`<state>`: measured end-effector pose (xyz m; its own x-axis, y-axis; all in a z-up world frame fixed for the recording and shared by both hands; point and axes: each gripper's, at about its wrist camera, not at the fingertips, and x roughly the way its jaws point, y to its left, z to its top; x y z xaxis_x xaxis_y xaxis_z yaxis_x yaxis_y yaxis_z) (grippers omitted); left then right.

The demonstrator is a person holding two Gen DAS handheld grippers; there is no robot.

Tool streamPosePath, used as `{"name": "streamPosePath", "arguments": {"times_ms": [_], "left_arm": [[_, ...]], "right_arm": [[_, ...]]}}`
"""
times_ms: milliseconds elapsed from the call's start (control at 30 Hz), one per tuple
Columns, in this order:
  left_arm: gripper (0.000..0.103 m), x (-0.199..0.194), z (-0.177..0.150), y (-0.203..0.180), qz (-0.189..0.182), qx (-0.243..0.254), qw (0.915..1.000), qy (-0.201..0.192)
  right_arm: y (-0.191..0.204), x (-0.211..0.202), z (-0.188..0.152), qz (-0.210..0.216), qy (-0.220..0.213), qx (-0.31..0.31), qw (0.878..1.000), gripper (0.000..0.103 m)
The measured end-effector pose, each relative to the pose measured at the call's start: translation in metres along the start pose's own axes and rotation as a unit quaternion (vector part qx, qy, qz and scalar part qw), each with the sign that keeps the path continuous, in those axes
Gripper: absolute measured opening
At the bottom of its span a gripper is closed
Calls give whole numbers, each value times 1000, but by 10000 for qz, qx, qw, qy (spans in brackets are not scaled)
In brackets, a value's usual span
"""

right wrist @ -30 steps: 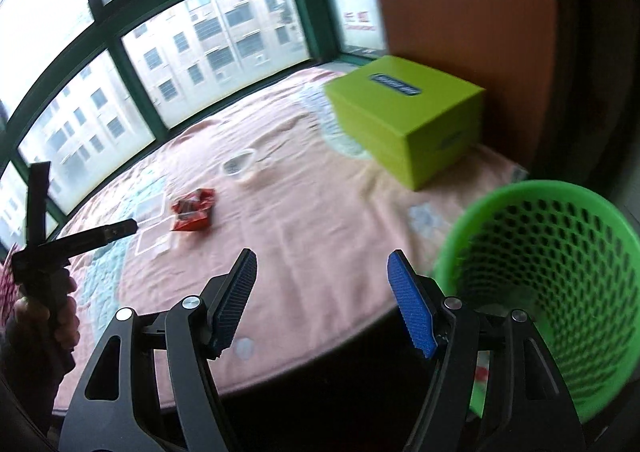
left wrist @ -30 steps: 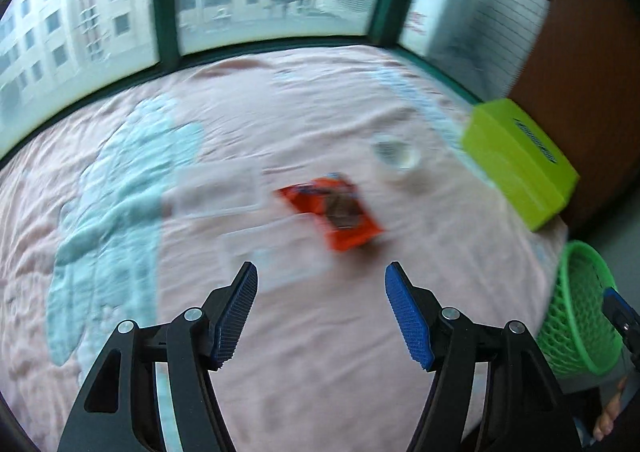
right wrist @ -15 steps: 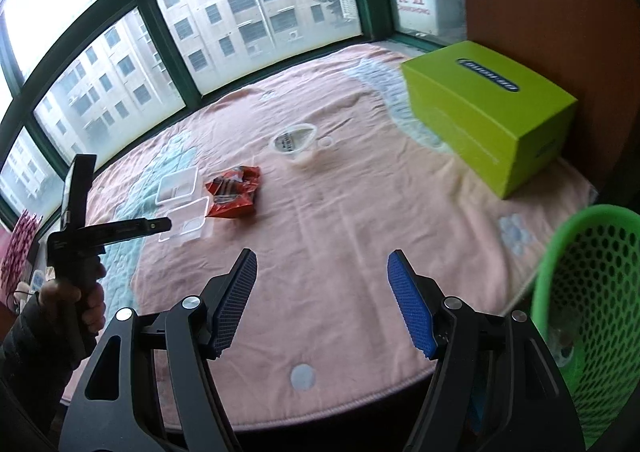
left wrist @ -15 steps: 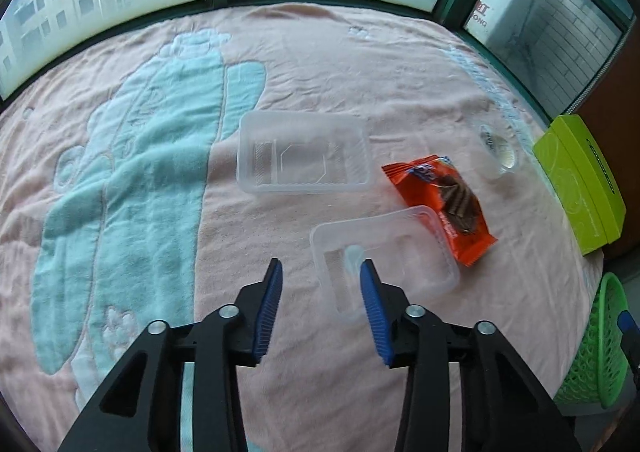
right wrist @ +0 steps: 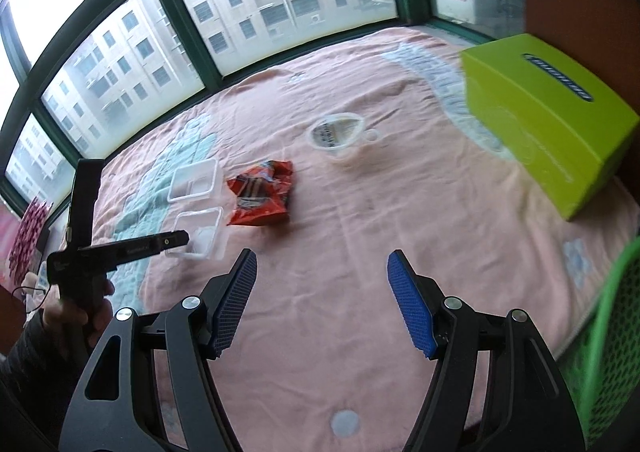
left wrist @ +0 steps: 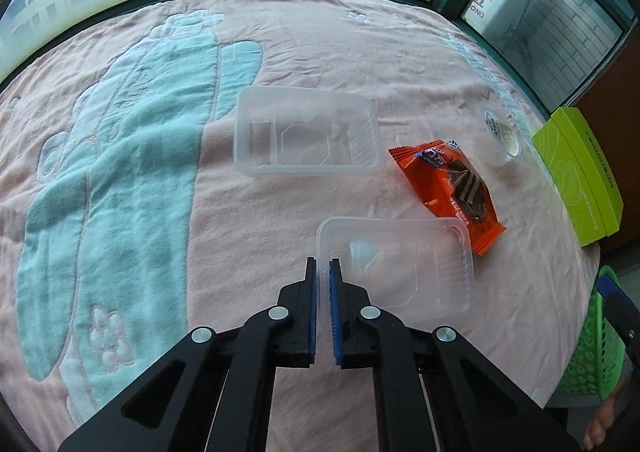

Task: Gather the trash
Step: 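Grasp the clear plastic tray edge with the left tool, then grasp the orange snack wrapper with the right tool while the left tool holds the tray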

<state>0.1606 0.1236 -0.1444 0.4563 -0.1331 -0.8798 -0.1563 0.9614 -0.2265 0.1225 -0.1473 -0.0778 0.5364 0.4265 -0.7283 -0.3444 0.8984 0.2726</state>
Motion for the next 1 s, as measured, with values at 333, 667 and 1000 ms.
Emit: {"name": "streamPosePath", "arguments": {"times_ms": [333, 667, 1000], "left_arm": [[6, -44, -7, 23, 3, -70, 9994, -327], [6, -67, -11, 47, 61, -216, 9984, -517], [6, -67, -12, 55, 50, -269, 9983, -516]], "right_arm": [[28, 54, 18, 416, 298, -174, 9985, 68], [39, 110, 41, 669, 631, 52, 9958, 77], [39, 140, 44, 405, 794, -23, 9960, 73]]}}
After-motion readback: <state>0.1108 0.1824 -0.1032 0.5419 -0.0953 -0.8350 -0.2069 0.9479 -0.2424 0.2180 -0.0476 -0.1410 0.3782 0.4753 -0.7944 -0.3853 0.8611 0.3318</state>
